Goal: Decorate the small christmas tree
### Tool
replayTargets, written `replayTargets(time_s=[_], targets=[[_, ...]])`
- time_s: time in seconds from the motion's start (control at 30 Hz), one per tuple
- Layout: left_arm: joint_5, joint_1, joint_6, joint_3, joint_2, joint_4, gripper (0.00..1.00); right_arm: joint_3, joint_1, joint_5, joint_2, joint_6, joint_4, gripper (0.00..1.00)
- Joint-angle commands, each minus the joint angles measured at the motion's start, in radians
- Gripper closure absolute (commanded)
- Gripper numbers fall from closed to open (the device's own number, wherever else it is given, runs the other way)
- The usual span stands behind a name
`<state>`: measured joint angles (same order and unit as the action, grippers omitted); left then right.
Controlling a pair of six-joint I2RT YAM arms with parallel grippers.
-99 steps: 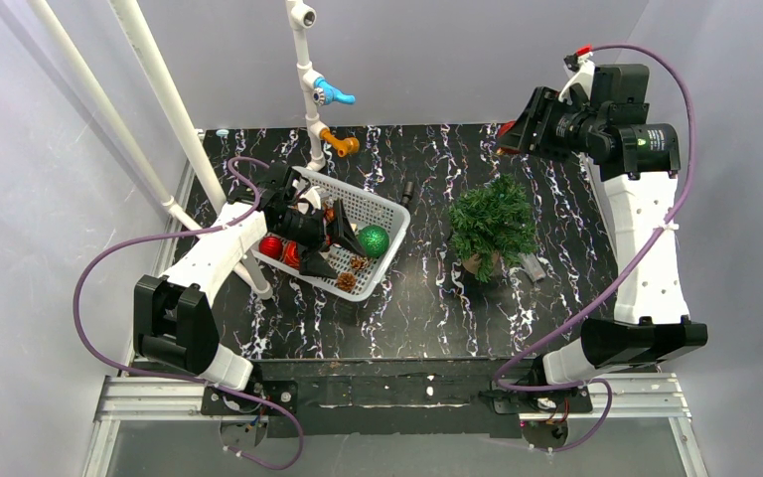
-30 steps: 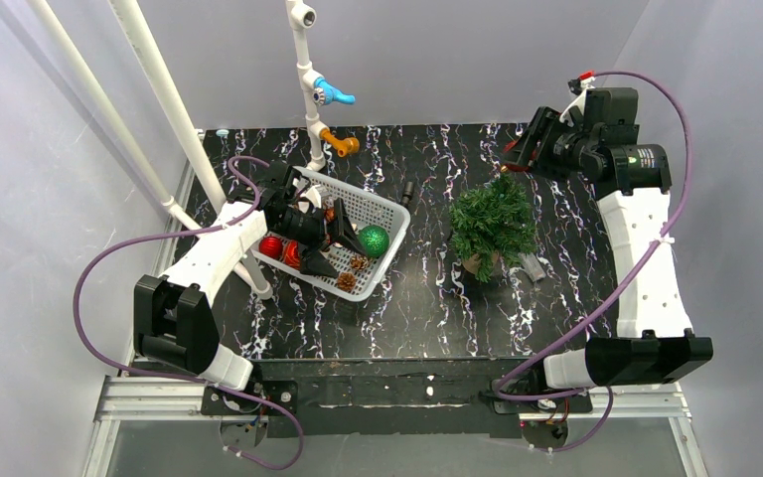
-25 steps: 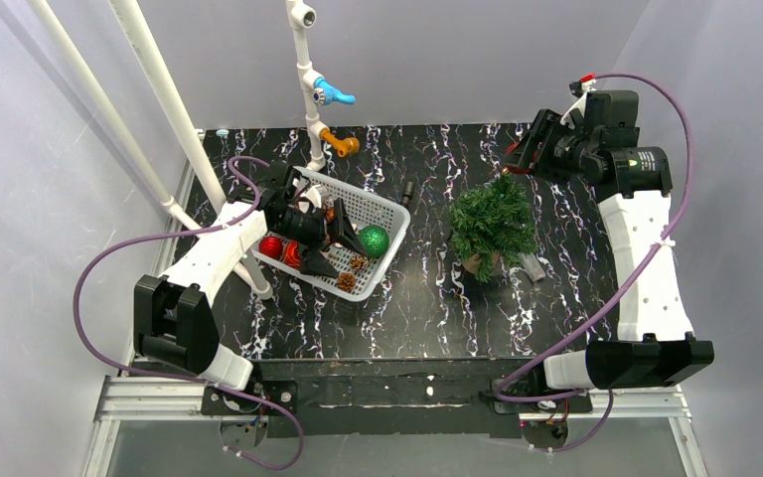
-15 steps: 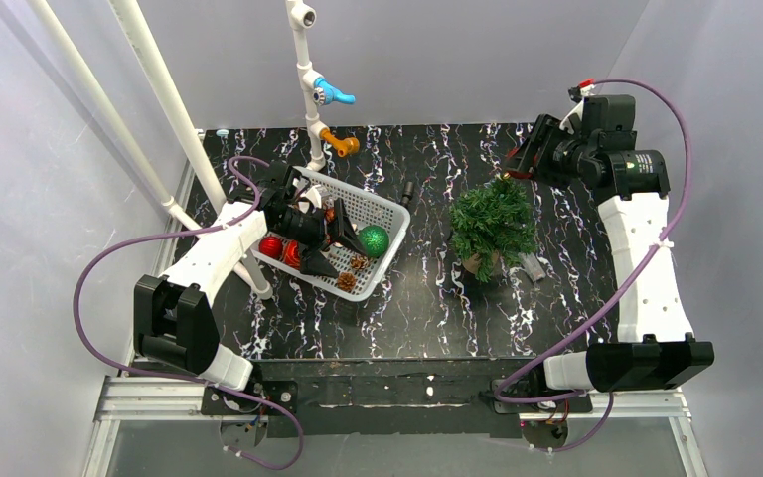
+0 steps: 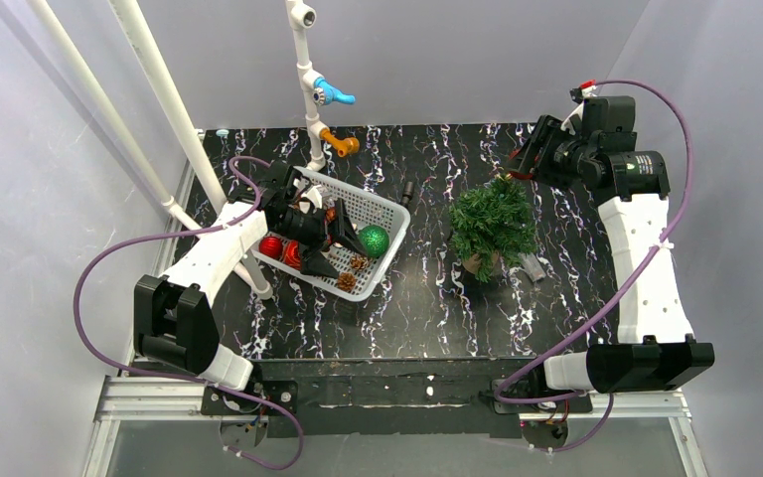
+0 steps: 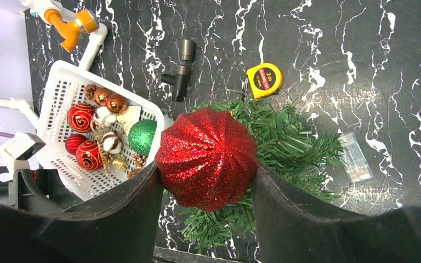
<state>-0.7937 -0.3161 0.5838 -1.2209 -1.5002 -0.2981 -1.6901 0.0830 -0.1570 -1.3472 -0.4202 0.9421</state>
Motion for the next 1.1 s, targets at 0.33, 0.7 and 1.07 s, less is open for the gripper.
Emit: replayTargets(time_s=[0.33,0.7,1.07], targets=[[-0.039,-0.006,-0.006,-0.015,-0.008,-0.099,0.00,0.038,0.000,0.057,0.023,-0.002,-0.046,0.72],[-0.039,-0.011,-0.004,-0.021,-0.011,-0.101,0.00,0.040,-0.002,0.063,0.005,-0.011,-0.082,0.72],[-0.038,-0.012,-0.006,-0.023,-0.012,-0.104,0.01,0.038,-0.014,0.085,-0.013,-0.017,-0.112,0.72]])
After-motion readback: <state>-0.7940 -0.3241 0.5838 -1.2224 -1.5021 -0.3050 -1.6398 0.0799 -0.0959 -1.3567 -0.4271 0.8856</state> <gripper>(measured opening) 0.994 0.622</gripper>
